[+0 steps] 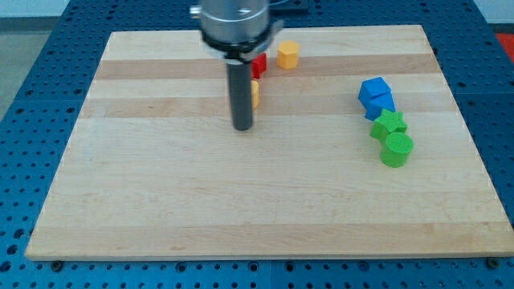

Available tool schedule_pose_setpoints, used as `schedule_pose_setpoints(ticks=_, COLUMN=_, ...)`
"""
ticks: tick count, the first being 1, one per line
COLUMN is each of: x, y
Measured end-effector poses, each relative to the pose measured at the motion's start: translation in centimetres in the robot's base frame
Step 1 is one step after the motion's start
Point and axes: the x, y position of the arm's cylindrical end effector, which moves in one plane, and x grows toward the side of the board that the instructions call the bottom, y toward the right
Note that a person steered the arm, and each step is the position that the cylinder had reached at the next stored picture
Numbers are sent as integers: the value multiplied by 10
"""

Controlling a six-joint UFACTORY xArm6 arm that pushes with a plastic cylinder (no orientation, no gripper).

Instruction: Move the yellow heart in between to the red star and yellow hexagon

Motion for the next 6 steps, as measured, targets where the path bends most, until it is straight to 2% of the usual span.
schedule_pose_setpoints(ticks=1, x=-16, y=0)
schedule_pose_setpoints(ticks=2, x=-35, y=24)
schedule_pose_setpoints(ticks=5, x=-118, y=69)
schedule_pose_setpoints(ticks=6, x=-132, y=71)
